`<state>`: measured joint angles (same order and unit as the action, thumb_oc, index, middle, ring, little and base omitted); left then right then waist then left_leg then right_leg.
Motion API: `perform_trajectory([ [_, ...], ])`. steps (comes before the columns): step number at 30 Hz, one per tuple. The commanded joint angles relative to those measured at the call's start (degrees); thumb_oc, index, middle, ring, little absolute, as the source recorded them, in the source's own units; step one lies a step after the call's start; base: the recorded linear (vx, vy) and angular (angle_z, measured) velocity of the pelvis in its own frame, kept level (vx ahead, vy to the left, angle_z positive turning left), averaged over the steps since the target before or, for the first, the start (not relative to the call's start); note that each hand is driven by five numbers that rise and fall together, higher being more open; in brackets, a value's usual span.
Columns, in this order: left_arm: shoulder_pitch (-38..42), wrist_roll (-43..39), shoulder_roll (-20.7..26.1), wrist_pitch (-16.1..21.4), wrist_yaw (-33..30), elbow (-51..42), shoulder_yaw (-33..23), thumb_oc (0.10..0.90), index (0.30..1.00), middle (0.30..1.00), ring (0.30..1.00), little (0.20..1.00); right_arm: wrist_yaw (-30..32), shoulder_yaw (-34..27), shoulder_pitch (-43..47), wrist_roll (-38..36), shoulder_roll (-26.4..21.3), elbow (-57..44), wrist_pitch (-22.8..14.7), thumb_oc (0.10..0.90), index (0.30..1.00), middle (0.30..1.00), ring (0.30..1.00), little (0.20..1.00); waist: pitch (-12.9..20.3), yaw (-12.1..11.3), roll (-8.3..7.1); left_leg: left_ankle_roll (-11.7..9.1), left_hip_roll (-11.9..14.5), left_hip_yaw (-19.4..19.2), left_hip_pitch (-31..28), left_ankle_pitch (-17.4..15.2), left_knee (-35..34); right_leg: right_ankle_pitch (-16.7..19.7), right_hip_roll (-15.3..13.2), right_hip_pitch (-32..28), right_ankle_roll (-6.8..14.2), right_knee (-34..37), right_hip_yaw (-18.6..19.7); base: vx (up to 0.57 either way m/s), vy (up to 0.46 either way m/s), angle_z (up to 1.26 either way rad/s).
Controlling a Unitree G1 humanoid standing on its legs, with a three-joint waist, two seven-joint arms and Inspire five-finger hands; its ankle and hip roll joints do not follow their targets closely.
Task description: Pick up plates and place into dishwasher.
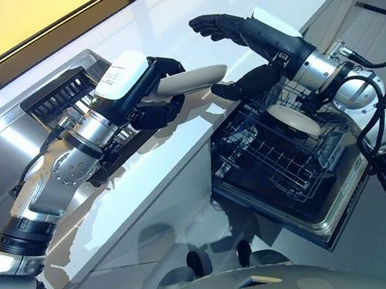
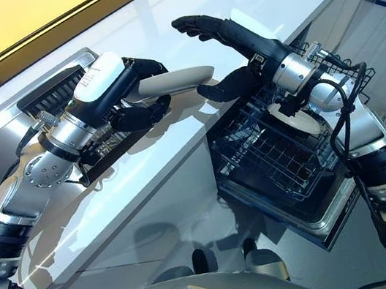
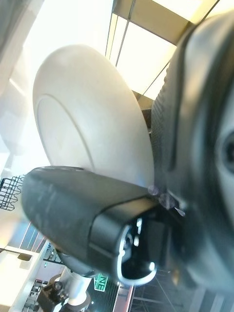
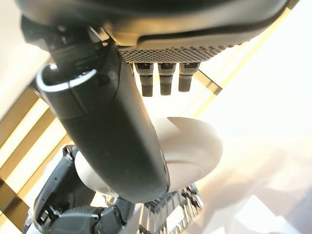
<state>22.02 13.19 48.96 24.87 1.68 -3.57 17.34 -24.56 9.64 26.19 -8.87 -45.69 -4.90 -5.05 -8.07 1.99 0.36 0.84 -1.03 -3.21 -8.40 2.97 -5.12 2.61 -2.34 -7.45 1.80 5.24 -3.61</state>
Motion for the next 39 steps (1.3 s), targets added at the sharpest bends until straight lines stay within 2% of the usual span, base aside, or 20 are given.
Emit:
perform_trajectory([
  [1,6.0,-4.1,-0.3,0.9,-2.9,3.0,-5.2,0.1,0.3,0.3,0.3,0.2,-1.7,-5.4,2.7,-3.7,-4.8,-2.3,-1.7,0.8,0.9,0.9,0.9,0.9,6.1,0.4,1.03,0.1,-1.6,2.3,0.1,-5.9,0.1,-9.0,4.0,1.0,0.9,-6.3,-2.6,0.0,0.0,0.0],
  [11,7.1,-5.0,-0.1,1.1,-3.7,3.9,-3.7,0.1,0.3,0.3,0.3,0.2,-5.3,-0.5,5.0,-4.0,-5.2,0.1,1.5,0.8,0.9,0.9,0.9,0.9,6.3,0.0,0.7,0.0,-1.8,3.0,-0.2,-6.2,0.1,-9.5,3.9,0.5,0.8,-6.5,-2.9,0.0,0.001,0.0],
  [21,7.9,-5.6,-1.4,0.7,-2.8,4.5,-1.6,0.1,0.3,0.3,0.3,0.2,-4.8,2.2,8.1,-6.6,-3.1,0.3,1.9,0.8,0.9,0.9,0.9,0.9,6.1,-0.7,0.6,0.0,-1.9,3.3,0.1,-5.6,0.1,-9.1,3.8,0.6,0.8,-6.3,-3.3,0.0,0.0,0.0],
  [33,8.7,-6.3,-3.6,0.4,-2.1,5.1,1.1,0.1,0.3,0.3,0.3,0.2,-6.8,6.4,10.3,-6.0,-0.7,1.0,3.1,0.8,0.9,0.9,0.9,0.9,6.0,-1.2,0.52,0.0,-2.0,3.4,-0.2,-6.0,0.1,-9.1,3.7,-0.1,0.9,-5.6,-3.7,0.0,0.0,0.0],
  [39,8.8,-6.8,-4.2,0.1,-1.4,5.4,1.9,0.1,0.3,0.3,0.3,0.2,-4.7,6.8,10.6,-6.4,0.2,1.3,2.3,0.8,0.9,0.9,0.9,0.9,5.8,-1.4,0.52,0.0,-1.9,3.4,-0.2,-5.9,0.1,-9.0,3.6,-0.2,0.9,-5.5,-4.0,0.0,0.0,0.0],
])
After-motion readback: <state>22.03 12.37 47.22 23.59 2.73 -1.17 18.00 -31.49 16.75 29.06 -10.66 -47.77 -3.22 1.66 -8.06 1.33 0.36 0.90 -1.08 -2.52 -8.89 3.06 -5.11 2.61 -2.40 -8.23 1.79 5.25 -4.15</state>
